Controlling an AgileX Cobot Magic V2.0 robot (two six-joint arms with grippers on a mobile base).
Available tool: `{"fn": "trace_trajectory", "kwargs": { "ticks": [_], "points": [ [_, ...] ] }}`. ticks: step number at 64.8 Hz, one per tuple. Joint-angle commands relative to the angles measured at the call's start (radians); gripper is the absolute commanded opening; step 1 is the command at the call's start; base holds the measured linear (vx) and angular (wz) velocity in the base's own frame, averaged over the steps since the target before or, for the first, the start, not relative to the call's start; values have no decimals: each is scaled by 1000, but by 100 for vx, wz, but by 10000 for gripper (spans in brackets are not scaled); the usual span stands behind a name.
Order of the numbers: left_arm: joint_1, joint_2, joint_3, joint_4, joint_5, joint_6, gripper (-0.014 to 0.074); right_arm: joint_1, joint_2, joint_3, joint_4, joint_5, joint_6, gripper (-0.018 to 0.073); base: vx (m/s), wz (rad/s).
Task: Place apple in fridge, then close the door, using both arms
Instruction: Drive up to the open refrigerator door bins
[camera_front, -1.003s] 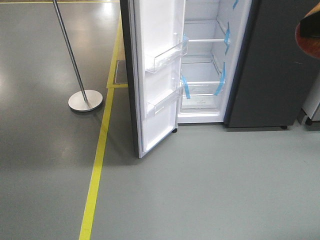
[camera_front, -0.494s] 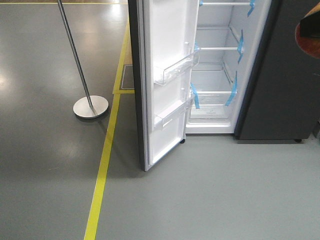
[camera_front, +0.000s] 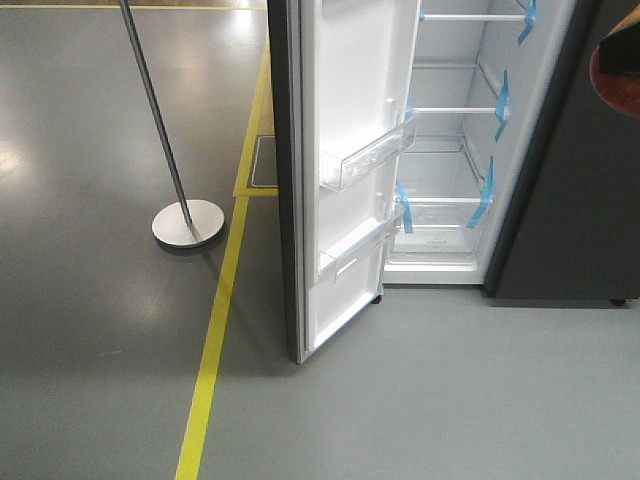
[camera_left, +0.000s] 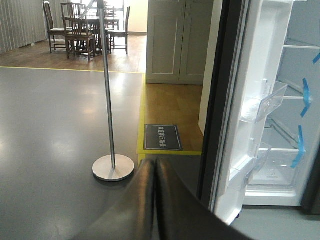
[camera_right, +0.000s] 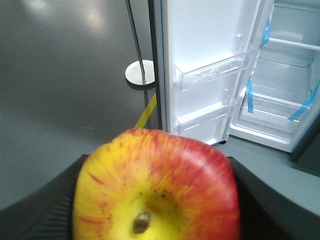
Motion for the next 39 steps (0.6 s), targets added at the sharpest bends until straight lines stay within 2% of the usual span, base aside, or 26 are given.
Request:
{"fn": "trace_trajectory", "kwargs": {
  "ticks": [1, 39],
  "points": [
    [-4, -14, -17, 0, -76, -9, -6, -6, -16, -27, 27, -67, -9, 25, 14, 2],
    [-4, -14, -17, 0, -76, -9, -6, -6, -16, -27, 27, -67, -9, 25, 14, -2]
  ]
}}
